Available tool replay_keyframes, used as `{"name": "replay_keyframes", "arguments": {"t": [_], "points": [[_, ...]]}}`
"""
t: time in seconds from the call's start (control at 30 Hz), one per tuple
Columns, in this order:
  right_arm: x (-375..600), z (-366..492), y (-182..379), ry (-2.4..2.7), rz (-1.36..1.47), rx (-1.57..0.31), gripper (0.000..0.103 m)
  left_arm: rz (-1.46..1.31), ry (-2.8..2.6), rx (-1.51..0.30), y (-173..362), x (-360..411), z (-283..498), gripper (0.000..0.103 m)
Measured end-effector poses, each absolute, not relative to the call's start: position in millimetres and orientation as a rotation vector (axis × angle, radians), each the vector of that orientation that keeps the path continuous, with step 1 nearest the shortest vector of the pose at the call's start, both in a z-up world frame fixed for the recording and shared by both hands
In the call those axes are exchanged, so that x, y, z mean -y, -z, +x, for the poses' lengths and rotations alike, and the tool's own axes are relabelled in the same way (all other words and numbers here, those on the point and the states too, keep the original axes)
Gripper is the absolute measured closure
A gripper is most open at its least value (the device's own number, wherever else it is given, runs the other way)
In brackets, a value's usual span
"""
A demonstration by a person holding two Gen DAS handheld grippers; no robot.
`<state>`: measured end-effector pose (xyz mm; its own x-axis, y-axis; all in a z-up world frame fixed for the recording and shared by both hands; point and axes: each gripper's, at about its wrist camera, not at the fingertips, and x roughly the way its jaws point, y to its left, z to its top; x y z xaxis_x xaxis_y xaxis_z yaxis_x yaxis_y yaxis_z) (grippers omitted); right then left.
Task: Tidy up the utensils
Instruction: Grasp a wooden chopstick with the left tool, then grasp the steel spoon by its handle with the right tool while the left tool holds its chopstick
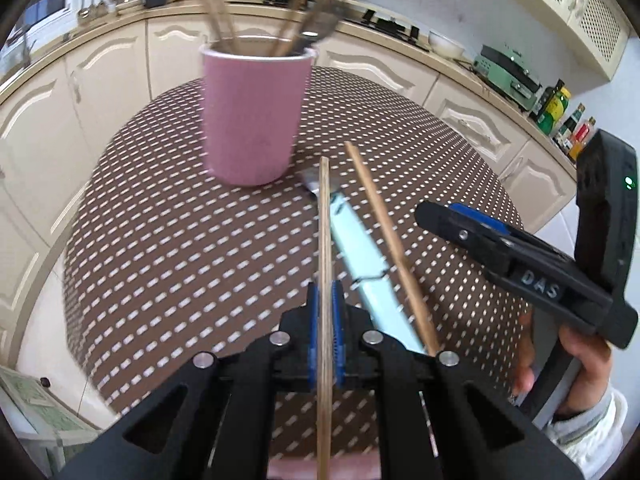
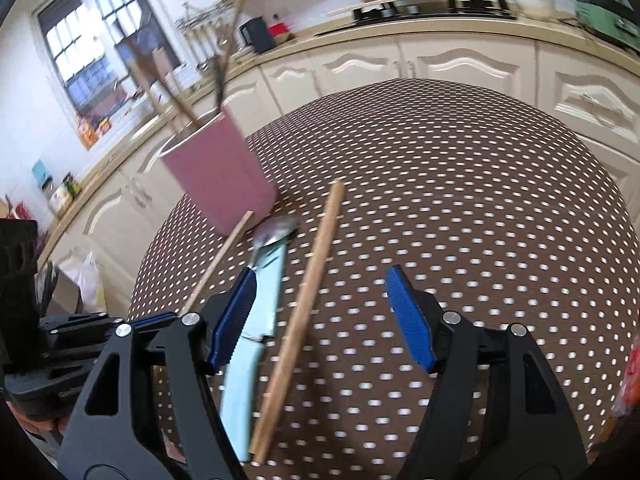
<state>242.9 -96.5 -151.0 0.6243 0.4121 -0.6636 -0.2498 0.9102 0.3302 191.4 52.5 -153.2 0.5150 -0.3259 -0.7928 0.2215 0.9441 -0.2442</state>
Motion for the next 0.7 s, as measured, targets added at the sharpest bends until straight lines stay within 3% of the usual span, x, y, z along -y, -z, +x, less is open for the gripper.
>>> {"name": "replay_keyframes", "arguments": {"t": [0.33,0.5,0.67,0.7], "points": [[29,269,153,-0.414,0.082,-0.932,0.036,-0.199,0.219,-0.926,155,-123,167,0.097],[-5,293,154,-0.393,-0.002,-0.98,0.06,-0.27,0.138,-0.902,154,-150,182,0.097],[-22,309,156,-0.361,-0.061,-1.006,0.07,-0.287,0.125,-0.88,152,-155,201,0.097],[-25,311,157,-0.361,-0.068,-1.01,0.076,-0.288,0.115,-0.877,152,-154,206,0.097]]}}
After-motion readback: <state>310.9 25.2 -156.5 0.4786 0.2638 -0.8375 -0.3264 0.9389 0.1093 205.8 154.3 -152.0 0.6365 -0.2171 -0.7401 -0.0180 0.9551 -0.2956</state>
